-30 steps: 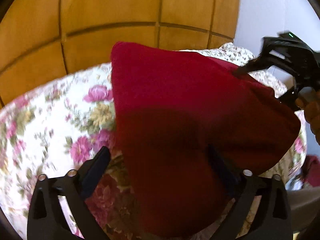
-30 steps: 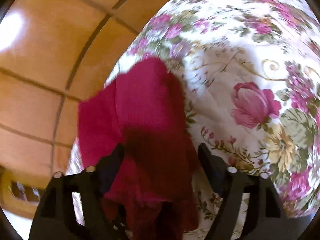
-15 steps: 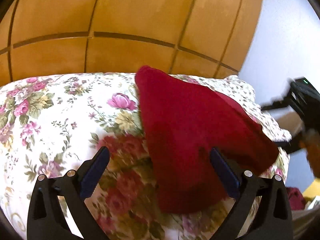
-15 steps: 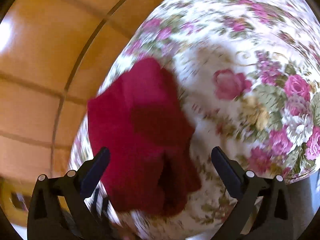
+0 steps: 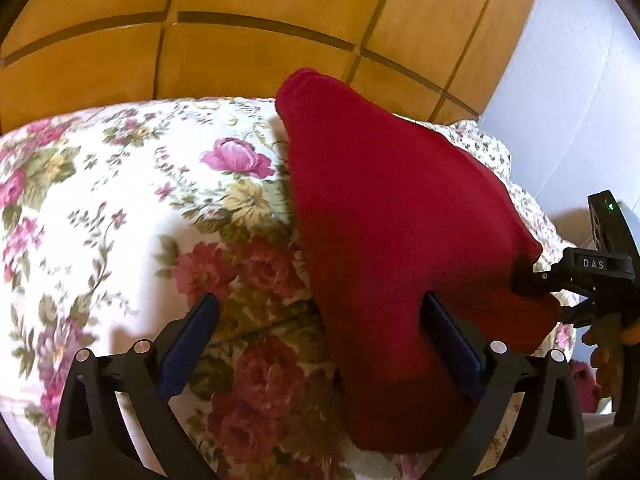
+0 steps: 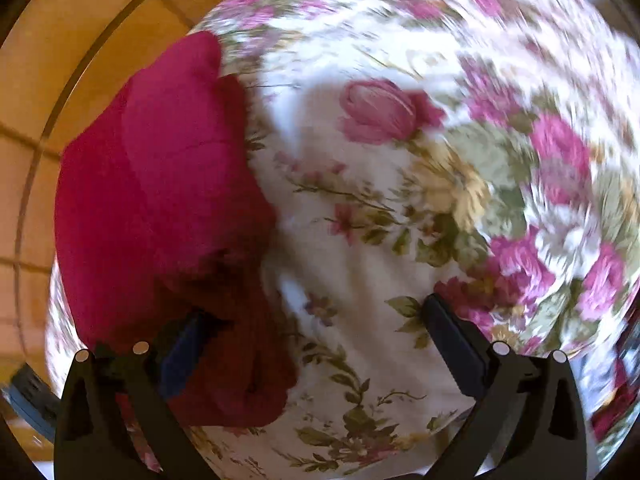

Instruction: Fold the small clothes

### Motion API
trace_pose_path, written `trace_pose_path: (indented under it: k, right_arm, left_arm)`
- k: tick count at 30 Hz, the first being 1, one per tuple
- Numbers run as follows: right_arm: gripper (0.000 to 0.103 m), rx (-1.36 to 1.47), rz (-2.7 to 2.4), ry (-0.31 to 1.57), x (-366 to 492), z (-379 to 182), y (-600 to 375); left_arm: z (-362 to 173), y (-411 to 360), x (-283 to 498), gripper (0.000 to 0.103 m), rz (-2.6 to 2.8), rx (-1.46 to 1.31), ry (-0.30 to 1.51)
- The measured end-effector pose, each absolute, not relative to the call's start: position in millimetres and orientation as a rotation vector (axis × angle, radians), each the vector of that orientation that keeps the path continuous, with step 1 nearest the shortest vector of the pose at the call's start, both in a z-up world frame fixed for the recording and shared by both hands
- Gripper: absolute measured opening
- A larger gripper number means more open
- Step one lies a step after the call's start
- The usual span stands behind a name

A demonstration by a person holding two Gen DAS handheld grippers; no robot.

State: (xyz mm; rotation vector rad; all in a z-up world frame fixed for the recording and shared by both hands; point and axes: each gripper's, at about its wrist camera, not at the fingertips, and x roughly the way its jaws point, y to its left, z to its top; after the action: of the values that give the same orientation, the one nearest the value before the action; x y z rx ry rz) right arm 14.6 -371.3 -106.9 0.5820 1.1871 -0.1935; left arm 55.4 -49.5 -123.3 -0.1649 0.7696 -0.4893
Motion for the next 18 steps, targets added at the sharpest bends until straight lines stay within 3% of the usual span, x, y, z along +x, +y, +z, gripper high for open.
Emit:
trace_pose_path:
  k: [5, 11, 18]
  right_arm:
    - [0.101, 0.712, -0.187, 1.092, -2, -77, -386]
    - [0.101, 0.552, -0.248, 0.905, 2, -35, -388]
    - [0.101, 0.464, -0.117, 0.972, 59, -62, -378]
  left_arm:
    - [-90, -40, 39, 0.100, -0.437, -0.219, 0.700]
    - [-42, -75, 53, 0.100, -0.436, -0.060, 0.583]
    - [-65, -137, 96, 0.100, -0.361, 0.246, 0.662]
